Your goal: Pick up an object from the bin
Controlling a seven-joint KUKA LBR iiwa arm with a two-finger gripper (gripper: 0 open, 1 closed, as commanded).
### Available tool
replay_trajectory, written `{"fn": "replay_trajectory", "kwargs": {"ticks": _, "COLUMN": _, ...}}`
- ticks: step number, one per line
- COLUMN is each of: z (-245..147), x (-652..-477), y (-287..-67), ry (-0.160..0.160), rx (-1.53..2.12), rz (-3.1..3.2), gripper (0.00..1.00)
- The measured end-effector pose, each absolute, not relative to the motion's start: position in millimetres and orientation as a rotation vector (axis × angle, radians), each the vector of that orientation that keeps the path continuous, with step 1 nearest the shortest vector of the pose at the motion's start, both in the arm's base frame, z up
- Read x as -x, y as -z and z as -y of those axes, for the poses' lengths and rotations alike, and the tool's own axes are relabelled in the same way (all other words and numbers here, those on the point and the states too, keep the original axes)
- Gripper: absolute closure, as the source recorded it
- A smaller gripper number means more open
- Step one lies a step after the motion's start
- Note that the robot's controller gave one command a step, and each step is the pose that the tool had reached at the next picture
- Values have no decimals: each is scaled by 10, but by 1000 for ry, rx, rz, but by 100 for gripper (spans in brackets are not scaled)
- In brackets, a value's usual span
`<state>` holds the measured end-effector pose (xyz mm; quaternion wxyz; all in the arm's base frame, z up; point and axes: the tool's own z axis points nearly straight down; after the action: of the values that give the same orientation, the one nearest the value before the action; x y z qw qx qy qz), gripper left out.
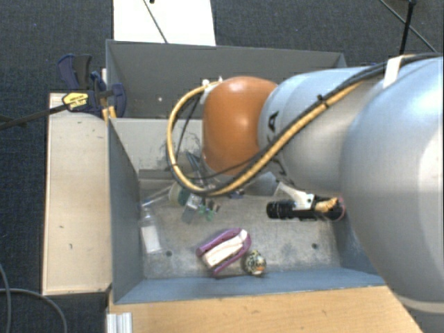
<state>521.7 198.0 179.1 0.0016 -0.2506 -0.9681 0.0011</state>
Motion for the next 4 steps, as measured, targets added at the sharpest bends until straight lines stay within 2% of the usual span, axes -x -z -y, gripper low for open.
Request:
{"fn": "replay_trajectory", "kwargs": {"ticks": 1, "z": -2158, "x": -5045, "y": -2397, "ry": 8, "rx": 756, "rz": 3054, "gripper": 100}}
{"fn": "replay_trajectory", "kwargs": {"ticks": 2, "z": -2166, "x": -5073, "y": -1971, "ry": -2, "rx": 713, "rz": 3058, "gripper": 100}}
{"fn": "replay_trajectory", "kwargs": {"ticks": 3, "z": -2181, "x": -5053, "y": -2722, "ry": 9, "rx": 702, "rz": 3070, "gripper": 100}}
{"fn": "replay_trajectory", "kwargs": {"ticks": 4, "z": -2176, "x": -5042, "y": -2685, "ry": 1, "rx": 698, "rz": 3065, "gripper": 0}}
